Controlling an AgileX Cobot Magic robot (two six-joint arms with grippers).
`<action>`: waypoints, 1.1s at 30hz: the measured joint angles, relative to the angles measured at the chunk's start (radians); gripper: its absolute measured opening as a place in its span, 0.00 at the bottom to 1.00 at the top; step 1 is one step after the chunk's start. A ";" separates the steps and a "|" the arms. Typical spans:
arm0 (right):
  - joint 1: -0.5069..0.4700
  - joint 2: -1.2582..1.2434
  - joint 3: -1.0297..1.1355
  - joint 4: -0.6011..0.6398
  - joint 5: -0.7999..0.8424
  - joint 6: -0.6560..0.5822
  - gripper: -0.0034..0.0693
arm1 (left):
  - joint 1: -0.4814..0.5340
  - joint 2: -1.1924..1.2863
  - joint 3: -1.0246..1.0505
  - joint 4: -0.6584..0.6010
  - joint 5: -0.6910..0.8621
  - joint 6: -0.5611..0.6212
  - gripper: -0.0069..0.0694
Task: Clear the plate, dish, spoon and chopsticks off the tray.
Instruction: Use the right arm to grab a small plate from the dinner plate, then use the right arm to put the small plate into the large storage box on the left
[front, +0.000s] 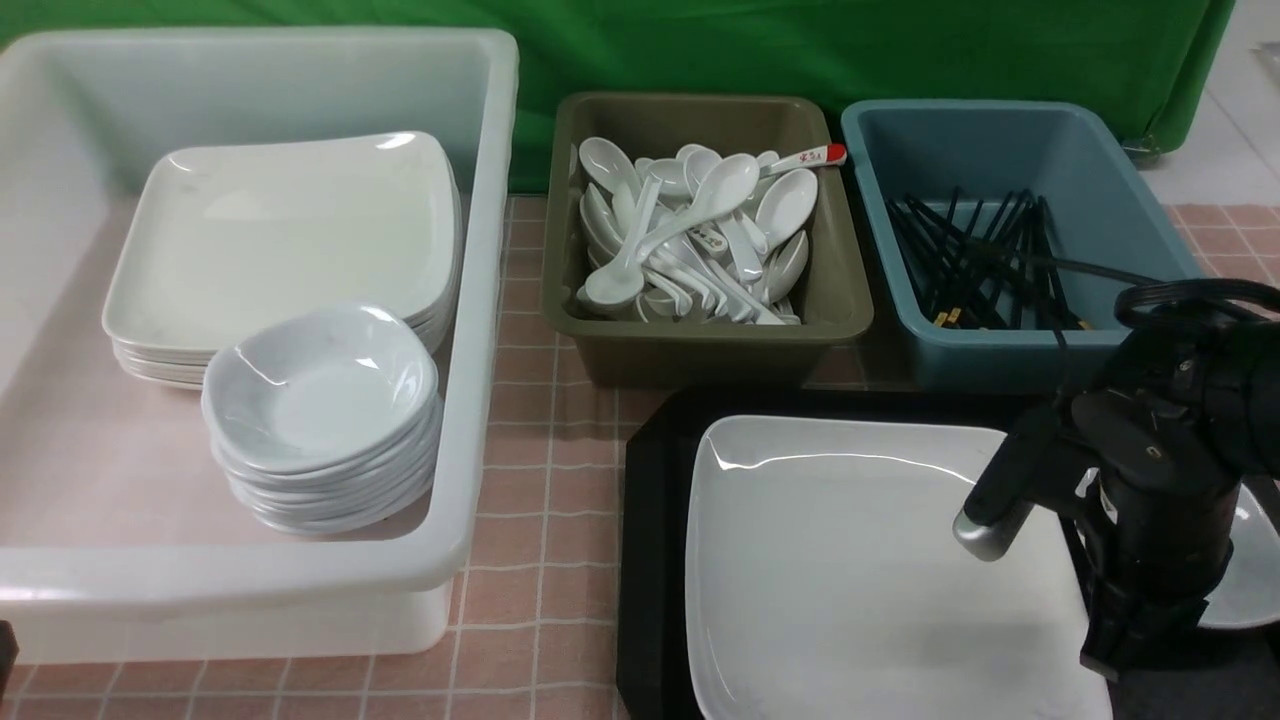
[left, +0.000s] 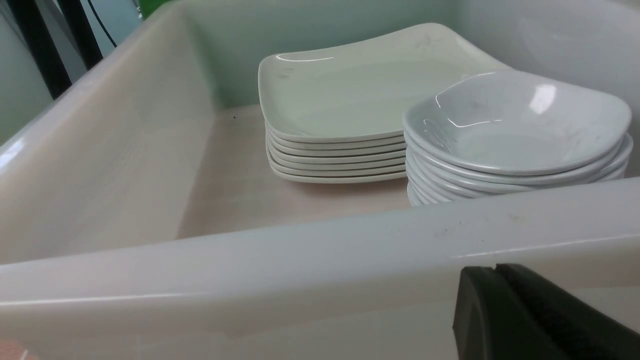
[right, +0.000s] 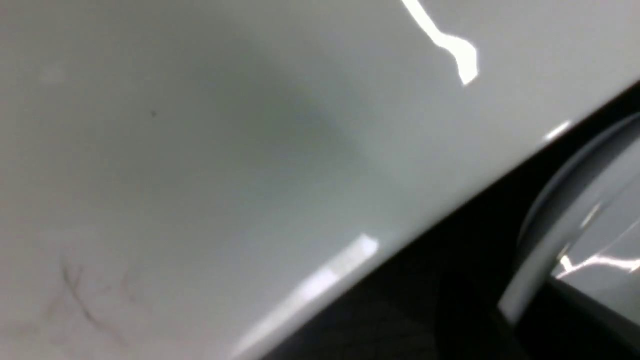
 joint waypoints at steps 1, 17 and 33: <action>0.008 -0.020 -0.005 0.002 0.013 0.000 0.26 | 0.000 0.000 0.000 0.000 0.000 0.000 0.12; 0.198 -0.417 -0.111 0.127 0.137 0.048 0.16 | 0.000 0.000 0.000 0.000 0.001 0.000 0.12; 0.611 -0.072 -0.654 0.564 -0.299 -0.402 0.16 | 0.000 0.000 0.000 0.000 0.001 0.000 0.12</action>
